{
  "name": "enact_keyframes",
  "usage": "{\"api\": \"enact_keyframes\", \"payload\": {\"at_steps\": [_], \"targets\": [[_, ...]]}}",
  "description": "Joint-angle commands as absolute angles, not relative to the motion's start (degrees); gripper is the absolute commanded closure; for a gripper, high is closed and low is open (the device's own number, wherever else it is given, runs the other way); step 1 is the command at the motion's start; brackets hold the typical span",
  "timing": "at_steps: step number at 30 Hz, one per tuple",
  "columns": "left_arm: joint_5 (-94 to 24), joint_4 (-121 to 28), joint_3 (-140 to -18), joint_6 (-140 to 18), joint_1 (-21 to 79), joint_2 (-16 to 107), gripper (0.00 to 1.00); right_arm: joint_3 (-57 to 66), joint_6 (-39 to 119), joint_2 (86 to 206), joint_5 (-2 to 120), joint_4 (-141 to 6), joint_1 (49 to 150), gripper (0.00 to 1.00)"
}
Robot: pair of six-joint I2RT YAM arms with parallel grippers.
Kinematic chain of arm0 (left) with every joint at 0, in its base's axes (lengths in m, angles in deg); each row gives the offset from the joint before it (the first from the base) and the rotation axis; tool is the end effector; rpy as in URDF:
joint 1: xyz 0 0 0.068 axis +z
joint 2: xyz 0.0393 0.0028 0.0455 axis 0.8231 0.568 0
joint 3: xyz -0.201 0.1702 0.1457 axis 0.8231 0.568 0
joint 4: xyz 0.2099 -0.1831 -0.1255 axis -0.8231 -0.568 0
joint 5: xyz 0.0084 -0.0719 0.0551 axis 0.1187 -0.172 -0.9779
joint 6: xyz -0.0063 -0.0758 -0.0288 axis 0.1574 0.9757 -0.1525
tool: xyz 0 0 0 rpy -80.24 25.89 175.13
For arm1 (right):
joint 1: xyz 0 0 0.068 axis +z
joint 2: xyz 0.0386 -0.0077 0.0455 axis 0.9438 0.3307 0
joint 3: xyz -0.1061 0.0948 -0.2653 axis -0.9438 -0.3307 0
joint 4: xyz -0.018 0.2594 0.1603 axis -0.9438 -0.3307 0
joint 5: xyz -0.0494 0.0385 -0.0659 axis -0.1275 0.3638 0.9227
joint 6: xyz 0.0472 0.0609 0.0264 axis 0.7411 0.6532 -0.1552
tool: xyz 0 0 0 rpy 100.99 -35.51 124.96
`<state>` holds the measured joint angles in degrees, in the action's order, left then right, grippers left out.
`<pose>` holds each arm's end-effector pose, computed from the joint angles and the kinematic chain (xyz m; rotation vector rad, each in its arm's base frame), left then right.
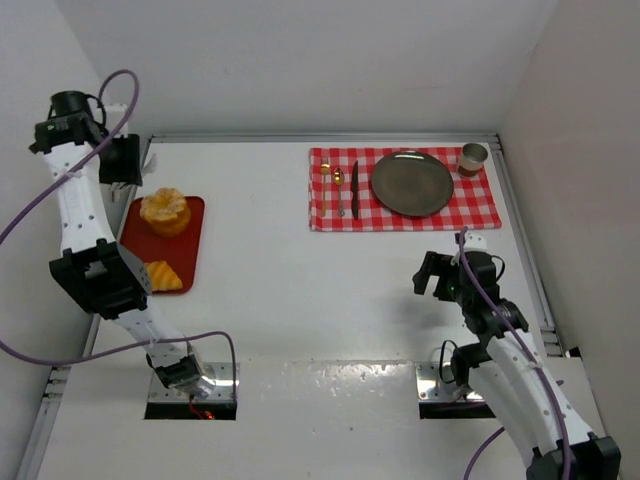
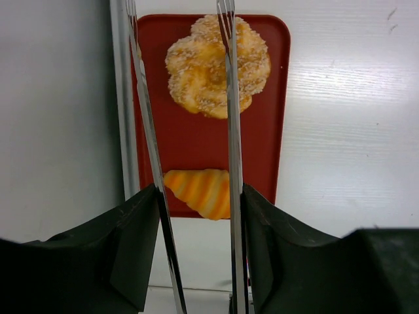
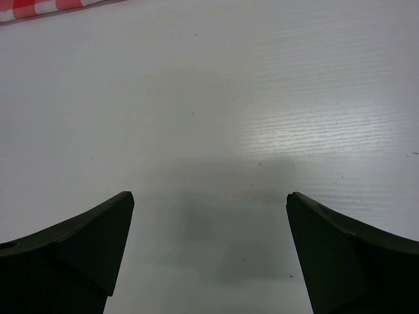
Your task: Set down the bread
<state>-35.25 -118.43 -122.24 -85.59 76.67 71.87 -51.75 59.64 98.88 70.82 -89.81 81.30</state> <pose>0.4030 0.1466 0.4090 -0.1187 2.5328 0.0649 0.1863 0.0292 0.1723 0.3545 2.2125 0.2658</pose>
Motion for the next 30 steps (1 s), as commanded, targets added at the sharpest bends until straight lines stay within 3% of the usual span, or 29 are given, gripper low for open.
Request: {"api": "enact_keyframes", "payload": {"at_steps": [1,5,14,30], "targets": [[-30.3,-118.9,-122.5,-84.7,78.7,69.2,0.45,-51.0,59.2,100.1,67.6,-86.5,81.2,0.0],[-25.0,-119.4,-118.9,-84.7,83.0,69.2,0.45,-51.8,59.2,99.2,66.5,-87.5,81.3,0.0],[-26.3,-118.2,-116.5,-84.1,86.2,69.2,0.45,-54.3,58.4,94.7,67.6,-90.4,81.3,0.0],[-26.0,-108.9,-102.5,-83.1,87.3,65.4,0.44,-46.1,58.1,105.2,62.8,-93.3,81.2,0.0]]}}
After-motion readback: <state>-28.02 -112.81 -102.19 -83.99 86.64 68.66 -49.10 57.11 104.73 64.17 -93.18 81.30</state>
